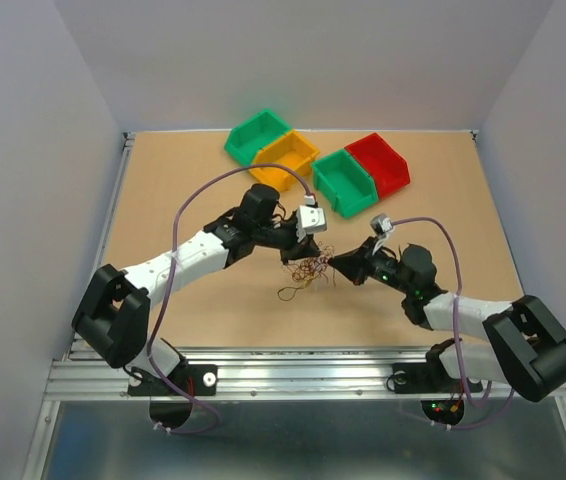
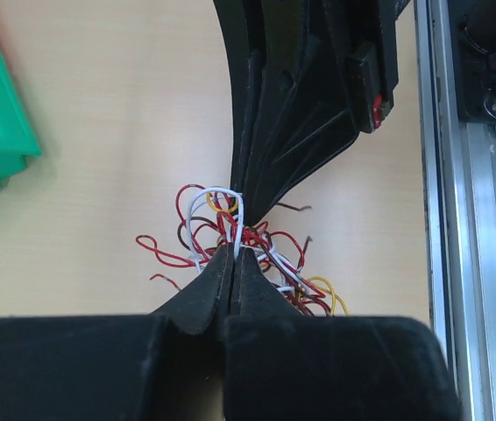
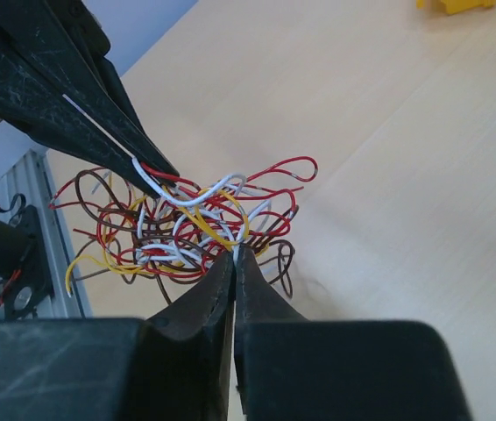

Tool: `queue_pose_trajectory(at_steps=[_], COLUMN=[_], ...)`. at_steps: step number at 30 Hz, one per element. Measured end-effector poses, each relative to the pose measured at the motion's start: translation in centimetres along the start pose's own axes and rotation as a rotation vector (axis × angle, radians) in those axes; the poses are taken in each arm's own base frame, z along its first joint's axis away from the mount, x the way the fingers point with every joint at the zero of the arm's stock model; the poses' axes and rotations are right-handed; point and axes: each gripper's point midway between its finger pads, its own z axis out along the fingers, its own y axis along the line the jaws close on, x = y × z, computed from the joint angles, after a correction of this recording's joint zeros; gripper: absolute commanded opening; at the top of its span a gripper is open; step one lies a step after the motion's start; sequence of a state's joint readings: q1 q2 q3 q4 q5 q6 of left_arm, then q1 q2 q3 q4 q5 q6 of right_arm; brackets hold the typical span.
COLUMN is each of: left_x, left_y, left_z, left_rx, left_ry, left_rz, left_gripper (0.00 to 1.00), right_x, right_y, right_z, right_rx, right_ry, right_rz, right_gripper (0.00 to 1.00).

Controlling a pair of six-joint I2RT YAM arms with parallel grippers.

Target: Untangle the cables

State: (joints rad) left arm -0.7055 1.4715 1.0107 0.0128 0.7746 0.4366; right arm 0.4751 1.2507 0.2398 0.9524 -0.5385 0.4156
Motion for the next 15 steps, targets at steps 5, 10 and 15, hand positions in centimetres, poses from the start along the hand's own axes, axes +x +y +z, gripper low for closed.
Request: queue_pose_trajectory(at_steps=[5,10,15], left_x=[-0.3,-1.6,-2.4], left_y=[2.6,10.1,14.3], left_z=[-1.0,-8.3,-15.7], left_rx=[-0.138,-0.460,-0.765], left_ry=[-0.001,-0.106,-0.211], left_rz=[-0.028,-0.139,-0.198], left_gripper=[0.00,0.00,0.00], right_x=[-0.9,-2.9,-4.4], right_y=[-2.0,-5.5,-7.1], right_z=[-0.2,-1.5,-3.7], right_rx=[0.141,0.390,0.552], right_ry=[-0.031,-0.096,-0.159], right_rz=[0.008,0.018,0.022], right_gripper=[0.03,0.09,0.09])
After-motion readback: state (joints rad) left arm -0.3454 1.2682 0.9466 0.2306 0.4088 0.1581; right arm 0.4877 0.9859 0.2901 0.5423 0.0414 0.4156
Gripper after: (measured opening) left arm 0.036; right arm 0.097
